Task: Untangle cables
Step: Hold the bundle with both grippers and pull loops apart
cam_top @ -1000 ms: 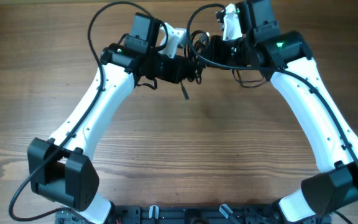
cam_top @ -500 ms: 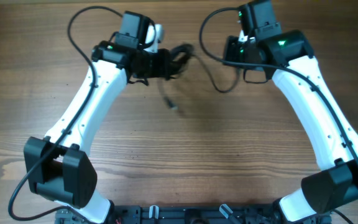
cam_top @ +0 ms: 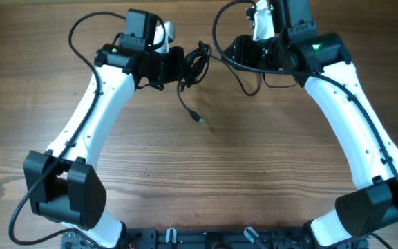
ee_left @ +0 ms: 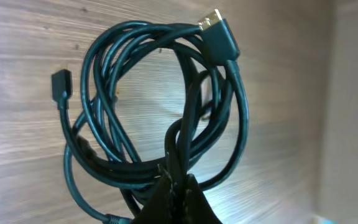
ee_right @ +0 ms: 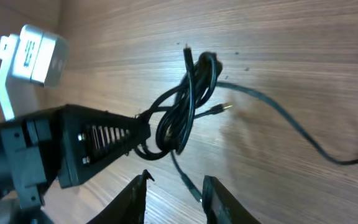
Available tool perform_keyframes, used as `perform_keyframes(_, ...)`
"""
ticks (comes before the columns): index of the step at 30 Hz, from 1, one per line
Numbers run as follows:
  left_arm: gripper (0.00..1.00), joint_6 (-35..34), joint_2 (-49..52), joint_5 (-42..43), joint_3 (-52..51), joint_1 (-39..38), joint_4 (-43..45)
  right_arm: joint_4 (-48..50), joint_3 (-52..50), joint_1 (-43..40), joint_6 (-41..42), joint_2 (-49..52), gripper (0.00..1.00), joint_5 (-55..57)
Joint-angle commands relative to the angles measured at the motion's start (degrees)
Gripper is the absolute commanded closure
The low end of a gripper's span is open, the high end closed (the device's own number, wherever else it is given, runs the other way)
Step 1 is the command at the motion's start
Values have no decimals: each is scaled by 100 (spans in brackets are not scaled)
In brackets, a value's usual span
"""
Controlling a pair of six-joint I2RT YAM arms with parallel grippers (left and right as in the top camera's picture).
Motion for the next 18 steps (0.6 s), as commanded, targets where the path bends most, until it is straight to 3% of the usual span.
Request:
perform_keyframes(1,96,-1093,-136,1294,66,282,278,105,85,170,170,-28,69,-428)
perform_keyframes(5,96,-1847,-136,1622,63,337,463,238,85,402,348,72,69,-542)
perform_keyframes(10,96,-1902,-136,2389,63,337,833,487,85,485,492,289,70,-540)
perform_keyframes(18,96,-1899,-136,2496,66,337,837,498,85,485,645,632,72,-57)
